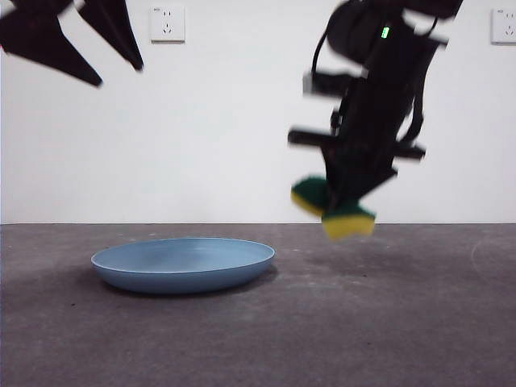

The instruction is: Pick up the plate,pick up the cloth,clean the plate with the cloth

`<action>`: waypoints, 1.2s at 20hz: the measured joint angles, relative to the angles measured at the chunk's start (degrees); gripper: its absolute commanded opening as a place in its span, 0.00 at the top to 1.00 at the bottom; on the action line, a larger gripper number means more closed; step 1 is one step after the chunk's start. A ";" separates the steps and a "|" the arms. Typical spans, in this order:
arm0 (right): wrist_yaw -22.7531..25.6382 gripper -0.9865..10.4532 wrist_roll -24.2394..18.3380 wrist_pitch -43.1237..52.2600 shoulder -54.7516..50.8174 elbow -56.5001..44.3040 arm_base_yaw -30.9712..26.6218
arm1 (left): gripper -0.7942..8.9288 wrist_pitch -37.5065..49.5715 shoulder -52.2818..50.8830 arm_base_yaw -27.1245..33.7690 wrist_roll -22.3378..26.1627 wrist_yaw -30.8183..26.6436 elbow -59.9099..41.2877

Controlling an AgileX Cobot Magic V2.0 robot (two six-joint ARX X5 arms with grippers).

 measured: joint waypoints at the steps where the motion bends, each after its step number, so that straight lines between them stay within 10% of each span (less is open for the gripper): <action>1: -0.98 0.91 0.15 0.00 1.66 0.00 0.00 | 0.60 -0.83 -1.55 -0.33 -0.02 0.02 0.00; 8: -4.50 0.56 1.40 -0.94 5.22 -0.02 0.04 | 0.60 -4.81 -5.75 -0.87 -0.02 -0.11 0.00; 12: -4.11 0.55 1.90 -1.99 5.22 -0.02 -0.46 | 0.60 -4.98 -5.75 -0.87 0.00 -0.20 0.00; 21: -4.17 0.58 1.92 -4.26 0.90 -0.02 -0.98 | 0.60 -4.98 -5.75 -0.87 0.04 -3.43 0.00; 24: -4.24 0.91 1.75 -6.97 -7.02 -0.02 -0.98 | 0.92 -4.98 -5.75 -0.87 1.64 -3.43 0.00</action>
